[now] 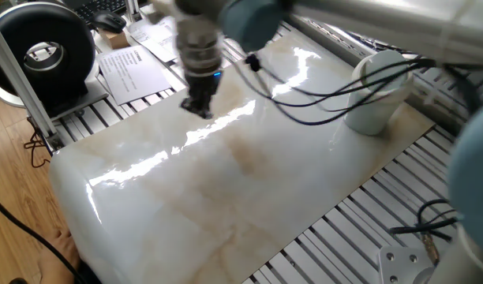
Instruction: Put the garbage in the trash can
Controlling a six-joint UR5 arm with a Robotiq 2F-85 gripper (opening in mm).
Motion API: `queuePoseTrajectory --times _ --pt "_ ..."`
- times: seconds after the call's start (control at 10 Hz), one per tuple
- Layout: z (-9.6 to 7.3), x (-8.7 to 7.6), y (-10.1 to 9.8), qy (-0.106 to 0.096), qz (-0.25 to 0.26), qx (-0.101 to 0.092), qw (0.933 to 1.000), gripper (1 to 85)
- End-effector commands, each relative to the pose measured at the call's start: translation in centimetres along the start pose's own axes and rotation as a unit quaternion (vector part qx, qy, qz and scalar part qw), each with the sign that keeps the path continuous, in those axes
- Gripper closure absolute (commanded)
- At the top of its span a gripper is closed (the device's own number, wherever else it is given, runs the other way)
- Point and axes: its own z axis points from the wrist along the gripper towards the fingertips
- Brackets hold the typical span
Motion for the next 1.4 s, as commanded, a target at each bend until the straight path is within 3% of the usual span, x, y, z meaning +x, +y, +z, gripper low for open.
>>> queuePoseTrajectory --times 0.0,0.2,0.3,0.5,0.6,0.7,0.8,1.0,1.1,1.2,1.3 --pt "-1.0 2.0 -1.2 -0.009 0.03 -0.015 0.9994 84.0" --pt "-0.2 1.8 -2.5 -0.002 0.061 0.022 0.9979 84.0" --pt "-0.2 3.3 -3.8 0.01 0.056 0.035 0.9978 84.0" --pt "-2.8 9.9 -8.4 0.03 0.003 0.042 0.9987 84.0" --pt "-3.9 12.1 -10.2 0.036 -0.012 0.042 0.9984 84.0" --pt "-4.3 12.8 -10.0 0.039 -0.01 0.024 0.9989 84.0" --pt "-4.3 12.4 -9.1 0.03 0.006 0.008 0.9995 84.0" --pt "-4.1 11.1 -9.6 0.013 0.024 0.02 0.9994 84.0" --pt "-3.3 9.8 -9.3 0.014 0.032 0.029 0.999 84.0" --pt "-3.7 11.4 -11.2 0.031 0.014 0.057 0.9978 84.0" --pt "-5.1 14.3 -13.5 0.052 -0.011 0.076 0.9956 84.0"
